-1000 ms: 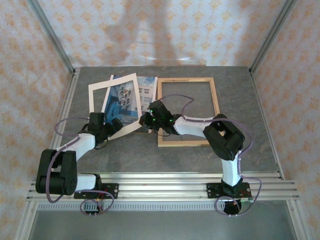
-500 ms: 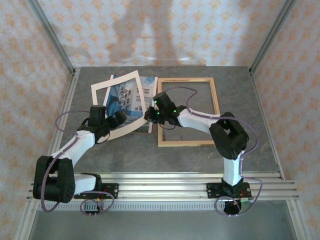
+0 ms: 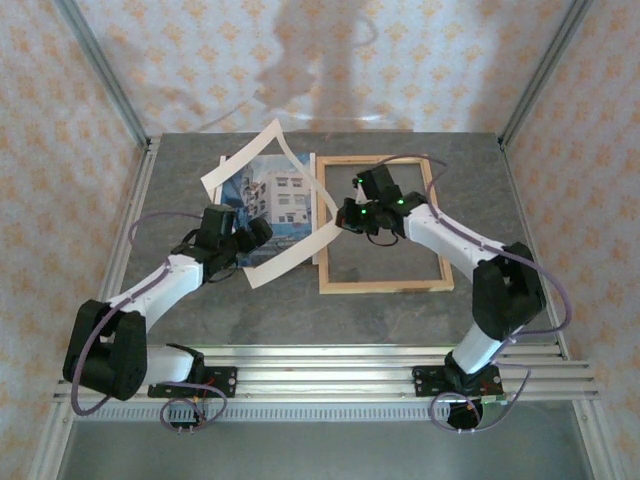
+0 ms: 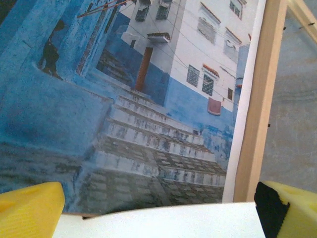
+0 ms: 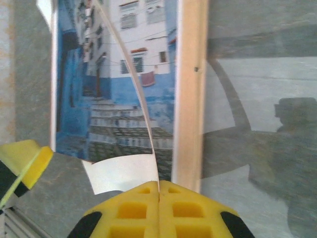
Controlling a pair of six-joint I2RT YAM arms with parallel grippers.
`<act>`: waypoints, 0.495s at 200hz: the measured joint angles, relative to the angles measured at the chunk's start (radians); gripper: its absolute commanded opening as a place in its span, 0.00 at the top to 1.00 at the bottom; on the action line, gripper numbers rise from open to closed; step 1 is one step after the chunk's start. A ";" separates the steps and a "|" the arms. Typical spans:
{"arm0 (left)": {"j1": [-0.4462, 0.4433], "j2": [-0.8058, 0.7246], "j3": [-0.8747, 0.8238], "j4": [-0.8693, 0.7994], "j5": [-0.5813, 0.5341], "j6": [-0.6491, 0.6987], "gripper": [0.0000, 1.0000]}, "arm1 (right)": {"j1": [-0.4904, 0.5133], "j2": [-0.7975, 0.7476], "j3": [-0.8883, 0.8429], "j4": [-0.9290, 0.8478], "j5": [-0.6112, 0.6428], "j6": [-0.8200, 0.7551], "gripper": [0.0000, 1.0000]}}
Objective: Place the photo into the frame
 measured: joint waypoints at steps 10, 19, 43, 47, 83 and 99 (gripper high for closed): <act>-0.012 0.020 0.011 0.001 -0.007 -0.001 0.00 | -0.016 -0.013 -0.010 -0.027 0.008 -0.016 1.00; -0.022 0.037 0.023 0.002 -0.011 -0.002 0.00 | -0.026 -0.027 -0.023 -0.044 0.016 -0.028 1.00; -0.035 0.090 0.058 0.013 -0.014 -0.002 0.00 | -0.048 -0.086 -0.069 -0.072 0.025 -0.055 1.00; -0.035 0.097 0.064 0.016 -0.013 -0.002 0.00 | -0.050 -0.098 -0.076 -0.073 0.023 -0.059 1.00; -0.035 0.126 0.109 0.017 -0.018 0.000 0.00 | -0.051 -0.142 -0.101 -0.042 -0.032 -0.068 1.00; -0.035 0.125 0.130 0.016 -0.032 0.005 0.00 | -0.049 -0.134 -0.103 -0.014 -0.066 -0.067 1.00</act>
